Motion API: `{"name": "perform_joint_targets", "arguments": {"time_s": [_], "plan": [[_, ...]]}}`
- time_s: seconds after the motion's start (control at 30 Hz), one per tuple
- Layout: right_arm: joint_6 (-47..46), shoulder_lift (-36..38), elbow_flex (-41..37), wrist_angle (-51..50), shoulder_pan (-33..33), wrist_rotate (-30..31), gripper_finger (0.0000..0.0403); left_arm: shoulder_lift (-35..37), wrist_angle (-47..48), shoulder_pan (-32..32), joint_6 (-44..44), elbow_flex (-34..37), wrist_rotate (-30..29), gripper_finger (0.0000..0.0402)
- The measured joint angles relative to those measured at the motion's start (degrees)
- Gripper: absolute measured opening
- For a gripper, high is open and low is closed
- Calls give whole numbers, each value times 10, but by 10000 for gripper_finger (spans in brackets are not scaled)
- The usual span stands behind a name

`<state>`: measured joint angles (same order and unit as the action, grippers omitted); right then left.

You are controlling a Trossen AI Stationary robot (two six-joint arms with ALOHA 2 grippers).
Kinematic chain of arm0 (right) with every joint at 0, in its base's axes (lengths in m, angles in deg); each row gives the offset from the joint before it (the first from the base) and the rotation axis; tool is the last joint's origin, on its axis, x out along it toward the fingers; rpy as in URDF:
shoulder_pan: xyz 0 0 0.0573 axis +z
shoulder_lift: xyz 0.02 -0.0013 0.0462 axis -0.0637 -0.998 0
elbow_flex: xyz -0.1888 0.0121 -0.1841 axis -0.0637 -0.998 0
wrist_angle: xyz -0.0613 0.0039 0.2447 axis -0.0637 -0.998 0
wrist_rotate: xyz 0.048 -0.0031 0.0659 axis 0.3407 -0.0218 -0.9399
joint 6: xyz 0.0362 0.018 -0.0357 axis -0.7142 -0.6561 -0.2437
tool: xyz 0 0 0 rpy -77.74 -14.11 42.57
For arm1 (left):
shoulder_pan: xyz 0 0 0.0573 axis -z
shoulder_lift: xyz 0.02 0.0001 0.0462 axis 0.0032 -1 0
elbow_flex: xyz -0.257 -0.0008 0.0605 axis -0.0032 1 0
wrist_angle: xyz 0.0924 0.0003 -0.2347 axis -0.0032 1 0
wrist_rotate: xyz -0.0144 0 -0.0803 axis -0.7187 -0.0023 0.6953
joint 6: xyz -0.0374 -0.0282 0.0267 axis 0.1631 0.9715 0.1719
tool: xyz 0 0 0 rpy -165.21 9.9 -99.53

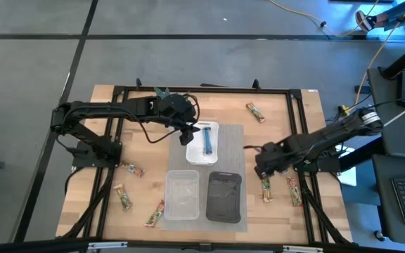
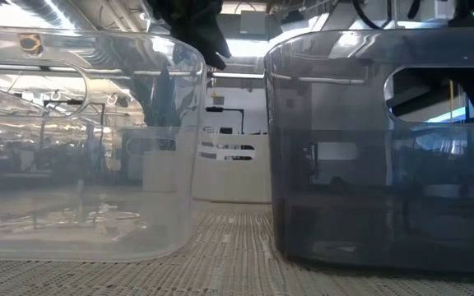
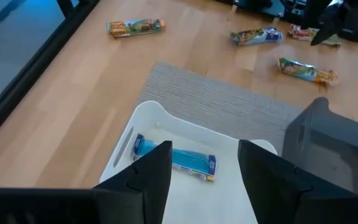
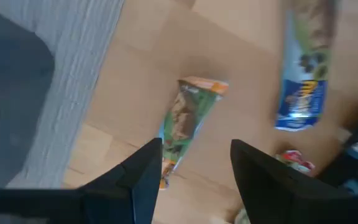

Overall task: Pick and place Granola Bars by type
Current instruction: Put the bottom right yellow granola bar into the black bin

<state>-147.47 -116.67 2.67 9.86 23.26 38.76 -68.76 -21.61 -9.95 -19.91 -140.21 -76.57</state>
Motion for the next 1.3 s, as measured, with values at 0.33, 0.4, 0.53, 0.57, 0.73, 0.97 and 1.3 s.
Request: {"name": "perform_joint_targets", "arguments": {"time_s": [0.33, 0.4, 0.53, 0.57, 0.73, 0.97, 1.3], "plan": [[-44, -103, -12, 55, 43, 0, 193, 0, 0, 0, -21, 0, 0, 174], [-53, -121, -12, 57, 44, 0, 193, 0, 0, 0, -22, 0, 0, 175], [-72, -146, -12, 61, 44, 0, 193, 0, 0, 0, -22, 0, 0, 177], [-72, -151, -12, 62, 44, 0, 193, 0, 0, 0, -22, 0, 0, 177], [-72, -164, -12, 81, 44, -20, 193, 0, 0, 0, -22, 0, 0, 174], [-69, -163, -12, 119, 47, -15, 209, 0, 0, 0, -22, 0, 0, 177], [-76, -163, -12, 116, 77, 4, 261, 0, 1, 0, -20, 0, 0, 174]]}}
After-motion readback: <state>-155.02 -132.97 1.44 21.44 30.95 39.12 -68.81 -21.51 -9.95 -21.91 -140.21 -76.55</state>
